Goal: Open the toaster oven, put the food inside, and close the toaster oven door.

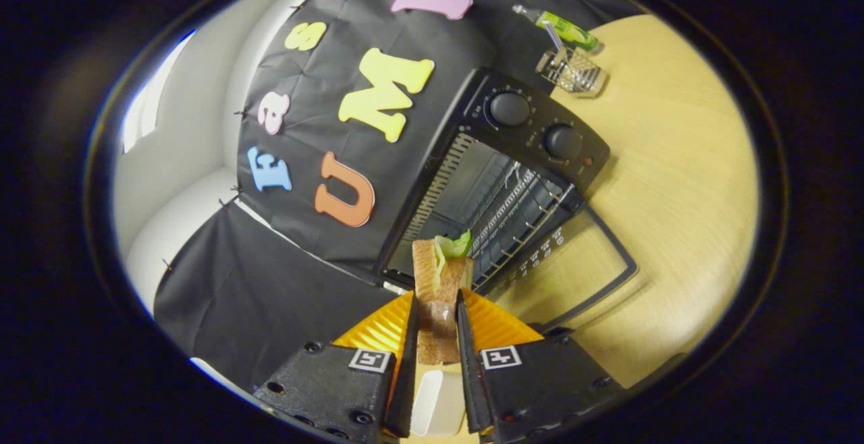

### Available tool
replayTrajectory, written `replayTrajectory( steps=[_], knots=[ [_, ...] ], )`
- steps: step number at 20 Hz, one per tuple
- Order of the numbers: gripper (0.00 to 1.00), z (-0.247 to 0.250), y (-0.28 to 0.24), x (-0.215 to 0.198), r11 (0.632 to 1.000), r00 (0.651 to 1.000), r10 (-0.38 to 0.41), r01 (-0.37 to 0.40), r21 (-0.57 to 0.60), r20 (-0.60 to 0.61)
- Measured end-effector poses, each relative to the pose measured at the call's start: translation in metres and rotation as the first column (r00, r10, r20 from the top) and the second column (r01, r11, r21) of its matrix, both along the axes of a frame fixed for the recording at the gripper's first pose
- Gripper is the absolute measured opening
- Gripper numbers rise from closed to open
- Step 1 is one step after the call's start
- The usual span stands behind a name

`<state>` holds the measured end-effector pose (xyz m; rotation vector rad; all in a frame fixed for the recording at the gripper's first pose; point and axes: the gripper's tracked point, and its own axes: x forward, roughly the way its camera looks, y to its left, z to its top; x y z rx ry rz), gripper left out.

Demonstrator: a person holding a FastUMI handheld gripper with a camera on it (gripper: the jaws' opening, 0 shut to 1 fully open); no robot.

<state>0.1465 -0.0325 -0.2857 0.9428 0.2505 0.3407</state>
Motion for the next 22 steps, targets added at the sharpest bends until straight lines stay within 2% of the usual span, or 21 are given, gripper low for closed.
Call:
replayTrajectory(
  steps=[4,8,11,12,18,20,22],
  knots=[
    [0.35,0.017,-0.011,0.02,0.992,0.991,-0.125,0.124,0.031,0.052],
    [0.35,0.005,0.001,0.052,0.981,0.983,-0.183,0.183,0.066,-0.005],
    [0.35,0.017,-0.009,0.084,0.941,0.955,-0.296,0.292,0.172,-0.006],
    [0.35,0.017,-0.01,0.097,0.933,0.947,-0.322,0.318,0.17,-0.006],
    [0.35,0.002,0.005,0.158,0.943,0.944,-0.329,0.329,0.056,-0.01],
    [0.35,-0.007,0.007,0.164,0.948,0.95,-0.313,0.312,-0.065,-0.008],
    [0.36,-0.017,0.006,0.16,0.938,0.956,-0.292,0.282,-0.203,-0.022]
  ],
)
